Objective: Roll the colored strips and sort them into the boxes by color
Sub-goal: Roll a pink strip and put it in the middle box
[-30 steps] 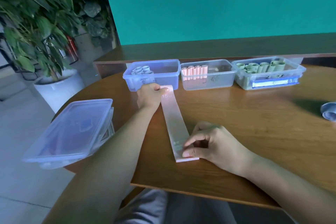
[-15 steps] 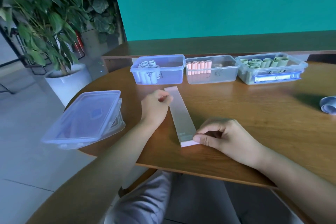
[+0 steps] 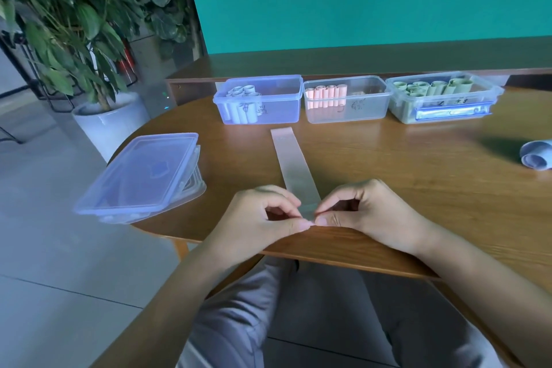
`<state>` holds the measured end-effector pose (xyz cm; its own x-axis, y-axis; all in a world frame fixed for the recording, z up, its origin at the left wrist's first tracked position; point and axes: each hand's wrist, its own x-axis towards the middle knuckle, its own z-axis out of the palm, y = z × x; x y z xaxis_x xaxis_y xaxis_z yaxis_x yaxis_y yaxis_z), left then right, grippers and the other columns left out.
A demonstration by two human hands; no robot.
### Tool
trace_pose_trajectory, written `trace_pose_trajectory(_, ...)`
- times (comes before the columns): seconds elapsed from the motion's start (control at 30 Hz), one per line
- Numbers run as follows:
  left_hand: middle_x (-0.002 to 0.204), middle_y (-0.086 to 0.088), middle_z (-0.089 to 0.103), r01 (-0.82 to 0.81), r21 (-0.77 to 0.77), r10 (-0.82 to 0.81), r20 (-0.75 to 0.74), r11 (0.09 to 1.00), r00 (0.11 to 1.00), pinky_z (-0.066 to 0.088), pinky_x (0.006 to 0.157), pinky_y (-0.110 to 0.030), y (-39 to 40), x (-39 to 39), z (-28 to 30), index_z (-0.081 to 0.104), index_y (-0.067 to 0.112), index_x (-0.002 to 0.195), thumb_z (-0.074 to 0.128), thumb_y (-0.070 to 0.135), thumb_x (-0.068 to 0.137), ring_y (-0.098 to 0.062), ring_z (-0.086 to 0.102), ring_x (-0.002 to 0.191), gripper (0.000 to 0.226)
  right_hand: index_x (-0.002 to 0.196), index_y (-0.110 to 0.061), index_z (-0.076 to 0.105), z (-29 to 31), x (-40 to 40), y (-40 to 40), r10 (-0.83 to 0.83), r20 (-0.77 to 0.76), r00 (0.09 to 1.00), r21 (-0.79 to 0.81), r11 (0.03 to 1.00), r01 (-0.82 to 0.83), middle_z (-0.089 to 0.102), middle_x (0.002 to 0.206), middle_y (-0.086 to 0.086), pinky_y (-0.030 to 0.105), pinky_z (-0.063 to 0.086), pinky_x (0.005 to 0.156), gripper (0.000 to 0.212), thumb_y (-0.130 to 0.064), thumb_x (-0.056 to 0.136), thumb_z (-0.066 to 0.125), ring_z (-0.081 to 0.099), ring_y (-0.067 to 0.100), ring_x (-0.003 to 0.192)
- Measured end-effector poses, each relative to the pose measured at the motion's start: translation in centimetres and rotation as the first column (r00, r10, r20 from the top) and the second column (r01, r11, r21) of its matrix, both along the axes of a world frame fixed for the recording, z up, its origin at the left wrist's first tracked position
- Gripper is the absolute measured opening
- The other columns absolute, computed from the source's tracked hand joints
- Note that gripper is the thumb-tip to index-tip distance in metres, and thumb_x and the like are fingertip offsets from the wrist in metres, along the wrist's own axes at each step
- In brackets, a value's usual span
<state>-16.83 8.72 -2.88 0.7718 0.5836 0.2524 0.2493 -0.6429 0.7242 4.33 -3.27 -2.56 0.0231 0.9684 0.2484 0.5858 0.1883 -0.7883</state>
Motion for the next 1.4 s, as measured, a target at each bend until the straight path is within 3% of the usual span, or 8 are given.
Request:
trace_pose_trajectory(0.2, 0.106, 0.020, 0.066, -0.009, 0.079, 0.012, -0.043, 0.997, 0.999, 0.048, 0.082, -0.015, 0.19, -0.03, -0.43, 0.080, 0.026, 0.084, 0.079, 0.037, 0.082, -0.004, 0.064, 0.102, 0.011, 0.095, -0.021, 0.081, -0.30, 0.12, -0.10, -0.001, 0.016, 1.000, -0.010, 1.000, 0.001, 0.077, 0.090, -0.013, 0.019, 0.053, 0.080, 0.011, -0.028, 0.086, 0.078, 0.072, 0.005, 0.085)
trace_pose_trajectory(0.43, 0.109, 0.020, 0.058, -0.010, 0.115, 0.024, -0.120, 0.993, 0.992, 0.047, 0.081, -0.013, 0.07, -0.01, -0.20, 0.076, 0.030, 0.084, 0.075, 0.038, 0.085, -0.004, 0.059, 0.103, 0.009, 0.095, -0.024, 0.078, -0.60, 0.13, 0.21, 0.032, 0.043, 0.999, -0.038, 0.999, -0.030, 0.075, 0.089, -0.004, 0.041, 0.052, 0.077, 0.008, -0.029, 0.090, 0.075, 0.067, 0.020, 0.079)
trace_pose_trajectory(0.57, 0.112, 0.017, 0.056, -0.018, 0.113, 0.032, -0.124, 0.993, 0.992, 0.044, 0.082, -0.012, -0.08, 0.17, -0.03, 0.073, 0.029, 0.081, 0.076, 0.036, 0.083, -0.003, 0.058, 0.105, 0.008, 0.091, -0.027, 0.077, -0.79, 0.26, 0.37, 0.019, 0.062, 0.998, -0.024, 1.000, -0.017, 0.069, 0.086, -0.007, 0.023, 0.046, 0.065, 0.004, -0.025, 0.088, 0.078, 0.058, 0.010, 0.071)
trace_pose_trajectory(0.63, 0.113, 0.017, 0.056, -0.021, 0.104, 0.033, -0.113, 0.994, 0.993, 0.042, 0.081, -0.010, -0.19, 0.18, 0.13, 0.070, 0.030, 0.081, 0.076, 0.032, 0.083, -0.003, 0.056, 0.106, 0.006, 0.091, -0.026, 0.077, -0.84, 0.42, 0.46, 0.017, 0.054, 0.998, -0.010, 1.000, -0.016, 0.067, 0.087, -0.008, 0.017, 0.042, 0.067, 0.006, -0.021, 0.087, 0.080, 0.056, 0.009, 0.071)
trace_pose_trajectory(0.87, 0.103, 0.017, 0.057, 0.047, 0.117, -0.029, -0.152, 0.992, 0.988, 0.038, 0.080, -0.007, -0.26, 0.27, 0.13, 0.073, 0.035, 0.090, 0.070, 0.026, 0.089, -0.005, 0.057, 0.104, 0.009, 0.096, -0.033, 0.077, -0.76, 0.41, 0.25, 0.074, 0.127, 0.989, -0.027, 0.997, -0.071, 0.067, 0.096, -0.008, 0.030, 0.050, 0.071, 0.013, -0.020, 0.093, 0.074, 0.060, 0.019, 0.079)
trace_pose_trajectory(1.03, 0.101, 0.017, 0.059, 0.047, 0.161, -0.032, -0.097, 0.986, 0.995, 0.043, 0.080, -0.011, -0.21, -0.11, -0.06, 0.078, 0.032, 0.091, 0.075, 0.033, 0.086, -0.009, 0.060, 0.102, 0.006, 0.099, -0.033, 0.077, -0.80, 0.11, 0.00, 0.048, 0.270, 0.962, 0.036, 0.998, -0.060, 0.063, 0.096, -0.012, 0.022, 0.048, 0.070, 0.011, -0.030, 0.092, 0.069, 0.062, 0.015, 0.082)
trace_pose_trajectory(1.2, 0.097, 0.019, 0.062, 0.003, 0.216, 0.006, -0.039, 0.976, 0.999, 0.050, 0.077, -0.019, -0.56, -0.28, -0.24, 0.081, 0.031, 0.087, 0.082, 0.038, 0.079, -0.010, 0.063, 0.096, 0.010, 0.101, -0.032, 0.078, -0.97, 0.06, -0.25, 0.038, 0.409, 0.912, 0.122, 0.988, -0.096, 0.054, 0.100, -0.015, 0.025, 0.048, 0.071, 0.012, -0.039, 0.093, 0.071, 0.060, 0.014, 0.079)
trace_pose_trajectory(1.4, 0.098, 0.018, 0.062, -0.054, 0.238, 0.063, -0.031, 0.970, 0.998, 0.052, 0.078, -0.021, -0.50, -0.12, -0.38, 0.078, 0.029, 0.085, 0.079, 0.041, 0.081, -0.009, 0.062, 0.095, 0.013, 0.105, -0.025, 0.078, -0.85, -0.11, -0.09, 0.034, 0.420, 0.907, 0.138, 0.985, -0.101, 0.061, 0.099, -0.012, 0.028, 0.052, 0.083, 0.021, -0.037, 0.097, 0.064, 0.063, 0.005, 0.092)
